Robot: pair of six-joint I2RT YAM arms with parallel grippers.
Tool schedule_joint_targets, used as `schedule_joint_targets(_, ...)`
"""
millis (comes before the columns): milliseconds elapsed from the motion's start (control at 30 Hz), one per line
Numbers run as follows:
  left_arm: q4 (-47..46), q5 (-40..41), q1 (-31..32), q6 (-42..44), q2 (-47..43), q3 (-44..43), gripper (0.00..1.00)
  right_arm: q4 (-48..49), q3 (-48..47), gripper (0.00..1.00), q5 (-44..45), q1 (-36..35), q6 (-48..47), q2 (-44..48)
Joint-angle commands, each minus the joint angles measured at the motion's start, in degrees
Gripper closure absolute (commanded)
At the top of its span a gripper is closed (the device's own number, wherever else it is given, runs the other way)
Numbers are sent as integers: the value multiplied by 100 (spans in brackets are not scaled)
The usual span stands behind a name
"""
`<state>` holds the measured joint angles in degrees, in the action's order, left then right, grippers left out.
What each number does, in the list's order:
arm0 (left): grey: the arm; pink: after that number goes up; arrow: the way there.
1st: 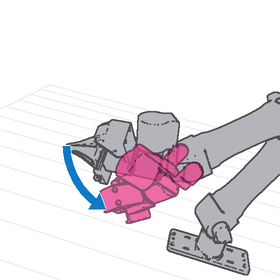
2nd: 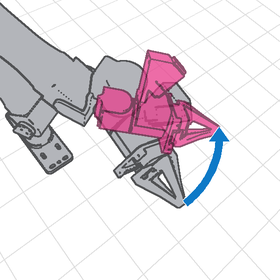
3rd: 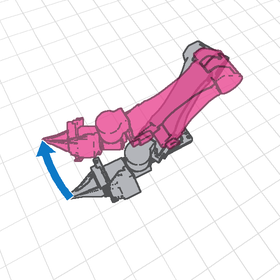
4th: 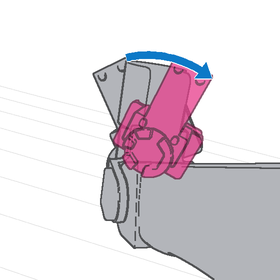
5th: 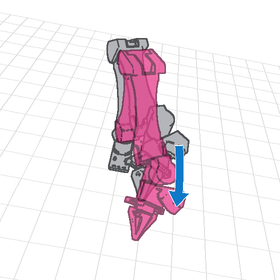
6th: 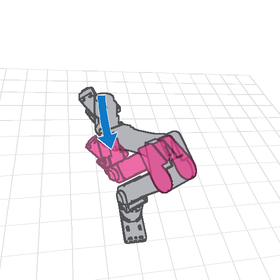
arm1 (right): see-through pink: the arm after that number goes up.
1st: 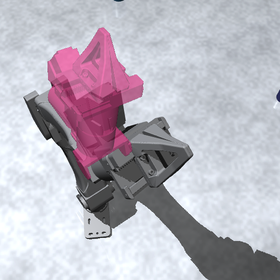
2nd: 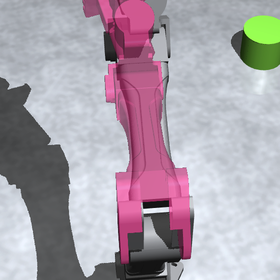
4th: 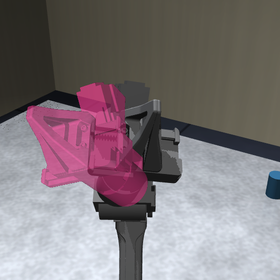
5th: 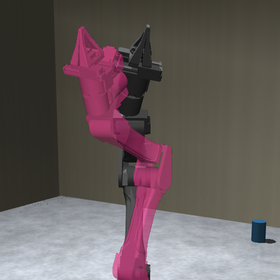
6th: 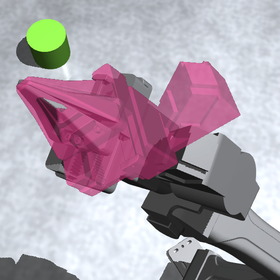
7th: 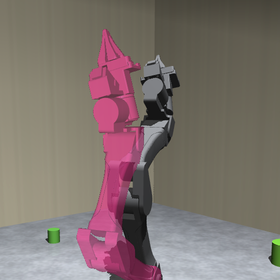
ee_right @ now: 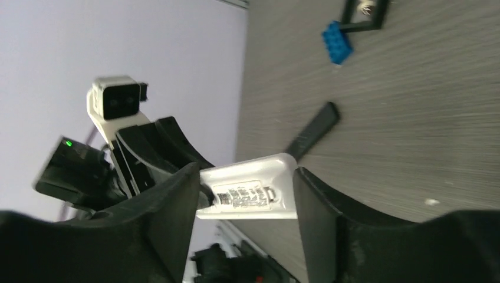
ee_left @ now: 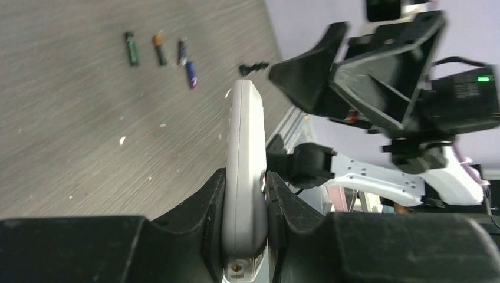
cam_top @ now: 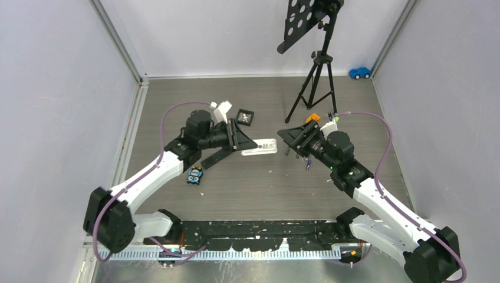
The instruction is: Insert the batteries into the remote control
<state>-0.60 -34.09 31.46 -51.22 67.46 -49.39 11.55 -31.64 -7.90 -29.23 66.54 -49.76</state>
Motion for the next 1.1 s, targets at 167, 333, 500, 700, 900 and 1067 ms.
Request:
schedule_joint_targets(167, -141, -463, -10, 218, 1730, -61, 100, -1753, -424, 50, -634, 14, -1512, -804)
schedule_joint_targets(333, -364, -496, -9, 107, 2359, -23, 100, -1305, -221, 62, -1020, 5, -1488, -1445)
schedule_joint_targets(500, -513, -680, -9, 23, 2945, 11, 100, -1323, -291, 61, -1095, 5, -1492, -2075)
schedule_joint_targets(700, -299, -713, -11, 272, 3069, 56, 100, -805, -288, 42, -1111, 5, -1330, -2585)
schedule_joint_targets(900, -32, -671, -9, 425, 3129, 18, 100, -553, -352, 51, -1154, 5, -1259, -3029)
schedule_joint_targets(1067, 318, -614, -11, 541, 3165, -91, 100, -644, -386, 57, -1114, 5, -1214, -3154)
